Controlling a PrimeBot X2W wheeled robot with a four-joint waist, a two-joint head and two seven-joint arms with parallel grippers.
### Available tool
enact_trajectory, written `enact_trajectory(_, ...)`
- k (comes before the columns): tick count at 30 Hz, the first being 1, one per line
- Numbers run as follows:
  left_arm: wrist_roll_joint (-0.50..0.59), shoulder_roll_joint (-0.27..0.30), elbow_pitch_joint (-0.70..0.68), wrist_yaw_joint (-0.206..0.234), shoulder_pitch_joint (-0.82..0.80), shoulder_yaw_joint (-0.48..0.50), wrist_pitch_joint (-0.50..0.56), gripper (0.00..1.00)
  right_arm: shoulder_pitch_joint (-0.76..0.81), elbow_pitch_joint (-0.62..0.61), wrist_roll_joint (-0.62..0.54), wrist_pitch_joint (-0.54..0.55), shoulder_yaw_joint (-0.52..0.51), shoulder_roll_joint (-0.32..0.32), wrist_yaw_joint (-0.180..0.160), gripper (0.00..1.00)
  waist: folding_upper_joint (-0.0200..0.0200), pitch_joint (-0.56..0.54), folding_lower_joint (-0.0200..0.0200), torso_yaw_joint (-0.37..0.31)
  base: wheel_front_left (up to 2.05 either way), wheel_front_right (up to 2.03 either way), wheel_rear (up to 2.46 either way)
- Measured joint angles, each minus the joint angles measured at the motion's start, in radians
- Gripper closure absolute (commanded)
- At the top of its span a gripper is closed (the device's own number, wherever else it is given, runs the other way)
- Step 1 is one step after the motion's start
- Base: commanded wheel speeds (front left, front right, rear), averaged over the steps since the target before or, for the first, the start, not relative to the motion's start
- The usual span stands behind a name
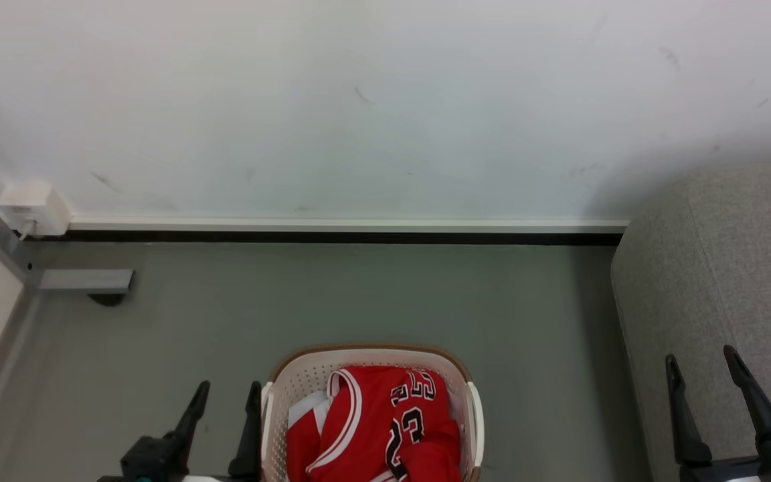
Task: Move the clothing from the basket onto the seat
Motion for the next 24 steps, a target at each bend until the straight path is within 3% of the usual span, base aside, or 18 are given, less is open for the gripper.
enact_trajectory(17, 0.053, 0.001, -0.003, -0.027, -0.195, -0.059, -0.001, 0.0, -0.154, -0.02, 0.022, -0.003, 0.015, 0.009, 0.0, 0.0, 0.0, 0.24, 0.0001, -0.041, 0.0, 0.0, 0.0)
enact_trajectory(24, 0.08, 0.0, 0.11, -0.042, -0.343, -0.143, -0.001, 0.0, -0.246, -0.033, 0.057, -0.002, 0.033, 0.01, 0.0, 0.0, 0.0, 0.381, 0.0003, -0.076, 0.0, 0.0, 0.0)
